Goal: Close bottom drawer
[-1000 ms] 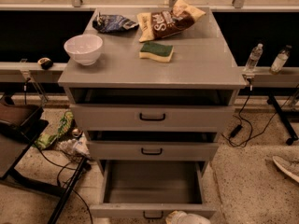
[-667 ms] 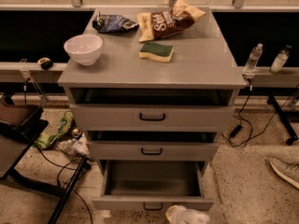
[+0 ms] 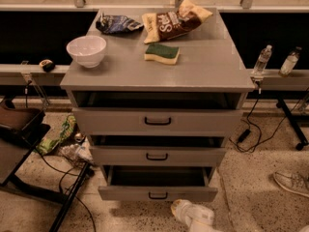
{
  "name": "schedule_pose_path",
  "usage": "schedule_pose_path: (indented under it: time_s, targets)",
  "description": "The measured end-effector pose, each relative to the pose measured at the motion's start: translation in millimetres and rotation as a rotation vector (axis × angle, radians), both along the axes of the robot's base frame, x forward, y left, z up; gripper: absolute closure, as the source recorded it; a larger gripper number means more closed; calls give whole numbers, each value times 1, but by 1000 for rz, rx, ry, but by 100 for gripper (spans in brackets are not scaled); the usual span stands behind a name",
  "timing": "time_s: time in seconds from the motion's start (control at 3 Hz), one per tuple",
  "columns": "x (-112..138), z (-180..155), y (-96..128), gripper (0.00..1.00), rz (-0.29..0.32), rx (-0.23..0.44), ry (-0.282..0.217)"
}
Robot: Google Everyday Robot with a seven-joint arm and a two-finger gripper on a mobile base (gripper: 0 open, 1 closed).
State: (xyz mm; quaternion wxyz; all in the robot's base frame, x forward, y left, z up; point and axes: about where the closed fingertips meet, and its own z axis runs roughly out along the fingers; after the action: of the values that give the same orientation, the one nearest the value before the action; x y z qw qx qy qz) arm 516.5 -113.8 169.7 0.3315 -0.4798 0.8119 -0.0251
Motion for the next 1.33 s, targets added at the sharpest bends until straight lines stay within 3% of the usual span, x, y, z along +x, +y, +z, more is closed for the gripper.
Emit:
schedule_pose_path:
  time_s: [0.33, 1.33]
  targets:
    - [63, 23, -8, 100, 20, -42, -97]
    - [70, 24, -14, 27, 4, -46, -102]
